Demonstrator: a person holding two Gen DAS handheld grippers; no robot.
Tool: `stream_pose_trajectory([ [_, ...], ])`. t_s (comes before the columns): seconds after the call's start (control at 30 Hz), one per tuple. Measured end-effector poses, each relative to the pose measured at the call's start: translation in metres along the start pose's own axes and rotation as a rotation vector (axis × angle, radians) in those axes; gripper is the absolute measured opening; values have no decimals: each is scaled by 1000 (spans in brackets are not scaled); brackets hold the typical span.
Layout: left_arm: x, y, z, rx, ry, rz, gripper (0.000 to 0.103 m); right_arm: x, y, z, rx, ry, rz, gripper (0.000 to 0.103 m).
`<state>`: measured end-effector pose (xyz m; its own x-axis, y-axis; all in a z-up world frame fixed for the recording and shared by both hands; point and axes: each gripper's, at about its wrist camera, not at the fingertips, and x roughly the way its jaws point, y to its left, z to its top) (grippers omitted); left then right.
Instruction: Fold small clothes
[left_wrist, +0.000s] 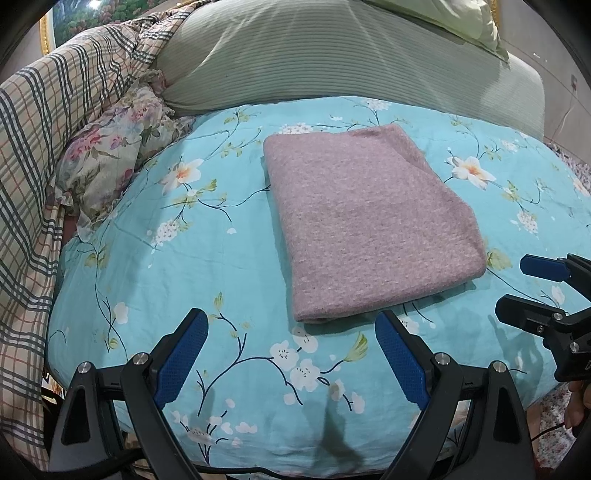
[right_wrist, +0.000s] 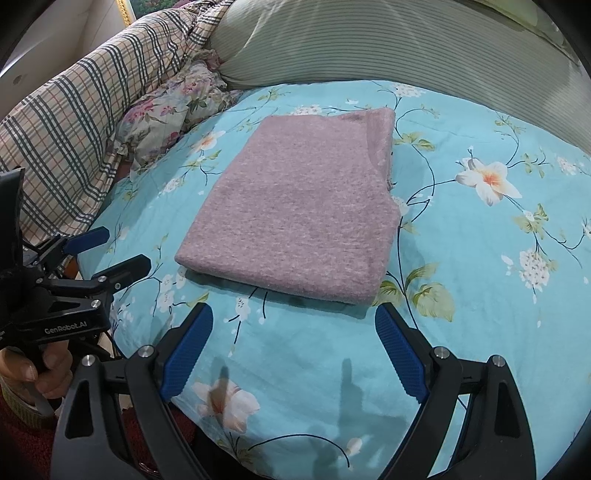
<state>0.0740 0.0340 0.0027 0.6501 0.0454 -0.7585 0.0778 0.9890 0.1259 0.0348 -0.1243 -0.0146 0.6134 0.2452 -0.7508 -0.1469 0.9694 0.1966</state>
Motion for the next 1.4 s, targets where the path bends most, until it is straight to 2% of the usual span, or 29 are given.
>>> stream_pose_trajectory([
  [1.4, 2, -5, 13, 15, -11, -5, 93, 1, -5, 10, 0, -14, -12, 90],
])
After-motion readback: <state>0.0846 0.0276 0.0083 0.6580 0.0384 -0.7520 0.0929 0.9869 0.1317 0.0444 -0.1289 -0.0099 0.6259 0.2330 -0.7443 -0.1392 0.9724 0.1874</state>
